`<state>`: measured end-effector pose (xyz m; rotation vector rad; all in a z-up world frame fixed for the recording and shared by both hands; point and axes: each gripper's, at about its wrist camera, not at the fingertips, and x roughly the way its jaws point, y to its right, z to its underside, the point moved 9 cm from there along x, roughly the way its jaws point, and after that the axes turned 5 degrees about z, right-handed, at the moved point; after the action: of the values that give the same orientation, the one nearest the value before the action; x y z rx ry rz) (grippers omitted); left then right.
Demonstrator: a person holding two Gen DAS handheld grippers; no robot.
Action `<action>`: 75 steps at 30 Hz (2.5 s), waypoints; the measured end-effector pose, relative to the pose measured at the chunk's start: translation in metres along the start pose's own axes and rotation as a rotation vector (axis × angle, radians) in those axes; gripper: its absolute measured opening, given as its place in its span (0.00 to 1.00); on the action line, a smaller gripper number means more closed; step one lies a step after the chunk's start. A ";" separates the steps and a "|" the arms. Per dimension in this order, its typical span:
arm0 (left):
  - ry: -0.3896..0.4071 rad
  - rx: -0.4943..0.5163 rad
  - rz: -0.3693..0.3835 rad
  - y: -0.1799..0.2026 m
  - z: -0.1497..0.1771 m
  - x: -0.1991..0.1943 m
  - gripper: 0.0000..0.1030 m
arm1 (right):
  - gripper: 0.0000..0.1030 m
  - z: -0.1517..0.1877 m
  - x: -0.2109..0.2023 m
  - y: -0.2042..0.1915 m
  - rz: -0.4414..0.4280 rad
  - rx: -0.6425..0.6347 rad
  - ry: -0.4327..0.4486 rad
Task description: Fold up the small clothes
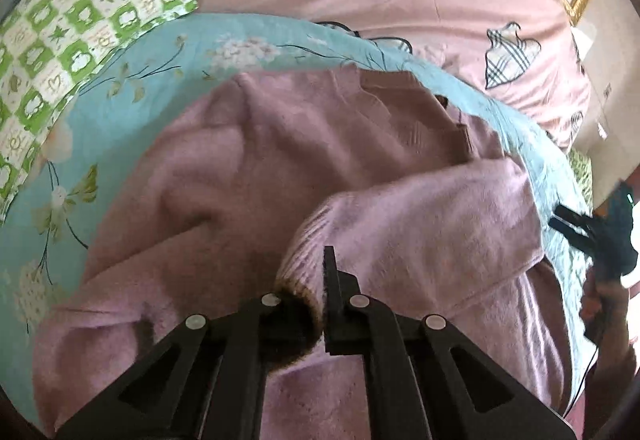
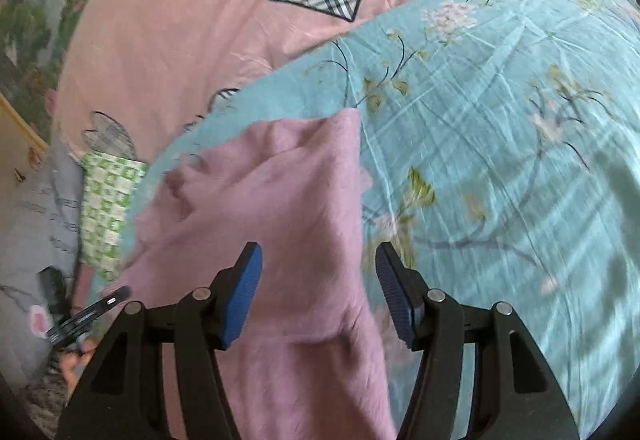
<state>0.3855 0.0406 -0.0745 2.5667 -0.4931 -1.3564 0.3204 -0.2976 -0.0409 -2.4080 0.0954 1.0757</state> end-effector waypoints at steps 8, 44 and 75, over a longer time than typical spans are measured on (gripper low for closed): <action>-0.037 -0.027 0.009 -0.006 0.006 0.008 0.03 | 0.20 -0.013 0.065 0.006 0.006 -0.022 -0.127; 0.034 -0.155 -0.041 -0.031 0.128 -0.140 0.51 | 0.40 0.109 -0.057 -0.078 -0.089 -0.210 -0.080; 0.120 -0.010 0.123 0.101 0.029 -0.107 0.16 | 0.41 0.169 -0.078 -0.069 -0.124 -0.145 -0.151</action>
<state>0.2852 -0.0130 0.0231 2.5443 -0.6100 -1.1542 0.1697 -0.1683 -0.0523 -2.4124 -0.1870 1.2396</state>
